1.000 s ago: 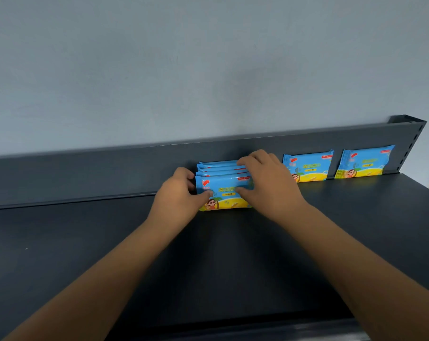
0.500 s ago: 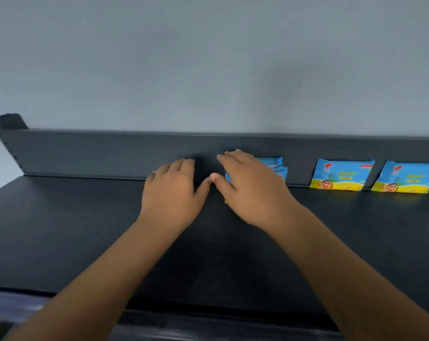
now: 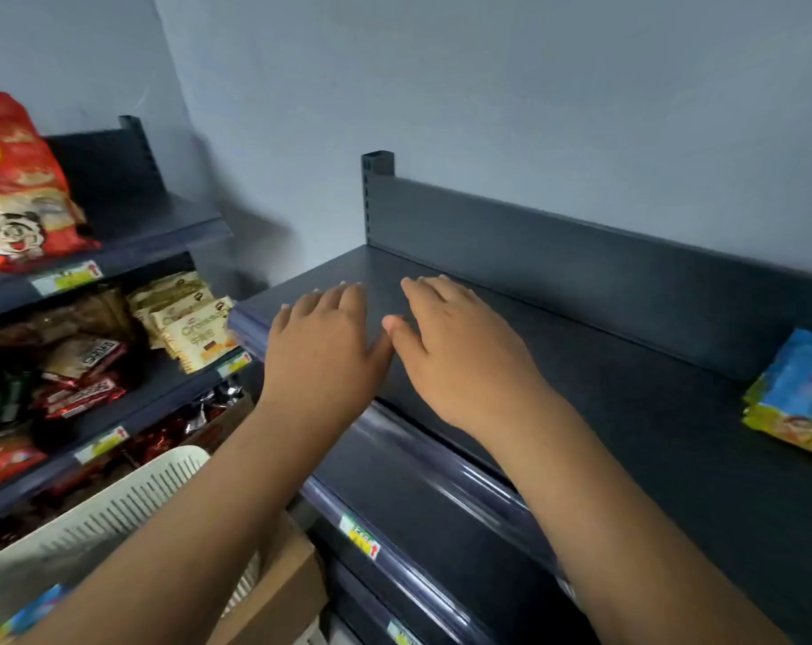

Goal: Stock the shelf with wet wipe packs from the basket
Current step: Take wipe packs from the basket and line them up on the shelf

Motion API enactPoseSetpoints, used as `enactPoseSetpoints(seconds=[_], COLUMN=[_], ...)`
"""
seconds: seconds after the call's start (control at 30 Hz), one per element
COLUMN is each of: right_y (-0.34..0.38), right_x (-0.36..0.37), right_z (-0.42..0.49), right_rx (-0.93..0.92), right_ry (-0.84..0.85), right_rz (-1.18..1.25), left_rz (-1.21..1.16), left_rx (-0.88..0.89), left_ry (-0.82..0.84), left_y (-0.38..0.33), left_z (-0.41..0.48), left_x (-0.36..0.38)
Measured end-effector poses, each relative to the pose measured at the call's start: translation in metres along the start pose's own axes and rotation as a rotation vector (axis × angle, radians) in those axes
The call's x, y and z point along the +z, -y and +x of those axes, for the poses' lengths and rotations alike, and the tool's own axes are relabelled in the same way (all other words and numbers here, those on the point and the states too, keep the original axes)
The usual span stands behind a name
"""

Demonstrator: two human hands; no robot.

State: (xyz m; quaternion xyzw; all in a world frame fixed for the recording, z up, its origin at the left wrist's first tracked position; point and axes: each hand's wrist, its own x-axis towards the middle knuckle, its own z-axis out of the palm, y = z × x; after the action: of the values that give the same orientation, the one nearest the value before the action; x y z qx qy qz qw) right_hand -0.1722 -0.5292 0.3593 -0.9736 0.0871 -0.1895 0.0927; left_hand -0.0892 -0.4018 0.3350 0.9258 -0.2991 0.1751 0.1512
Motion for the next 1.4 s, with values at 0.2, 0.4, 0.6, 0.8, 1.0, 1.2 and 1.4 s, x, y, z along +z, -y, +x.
enactPoseSetpoints(seconds=[0.2,0.4,0.6,0.8,1.0,1.2,1.4], right_y=[0.102,0.179,0.228,0.264,0.270,0.269,0.290], right_x=[0.066,0.134,0.211,0.283,0.360,0.444,0.508], right_z=[0.041,0.076,0.106,0.117,0.098,0.063,0.013], right_rx=[-0.173,-0.294,-0.412,-0.553,-0.521,-0.447,-0.253], right_ry=[0.078,0.120,0.217,0.423,0.713,0.990,1.064], right_rz=[0.060,0.104,0.151,0.165,0.141,0.021,0.056], left_rz=[0.067,0.152,0.198,0.203,0.042,-0.093,-0.032], left_rx=[-0.192,-0.360,-0.515,-0.708,-0.907,-0.984,-0.941], left_ry=[-0.052,-0.039,-0.001,0.089,0.321,0.611,0.656], left_y=[0.124,0.222,0.301,0.366,0.405,0.428,0.460], left_z=[-0.031,-0.064,-0.087,-0.123,-0.171,-0.210,-0.244], left_x=[-0.020,-0.015,0.016,0.052,0.105,0.177,0.228])
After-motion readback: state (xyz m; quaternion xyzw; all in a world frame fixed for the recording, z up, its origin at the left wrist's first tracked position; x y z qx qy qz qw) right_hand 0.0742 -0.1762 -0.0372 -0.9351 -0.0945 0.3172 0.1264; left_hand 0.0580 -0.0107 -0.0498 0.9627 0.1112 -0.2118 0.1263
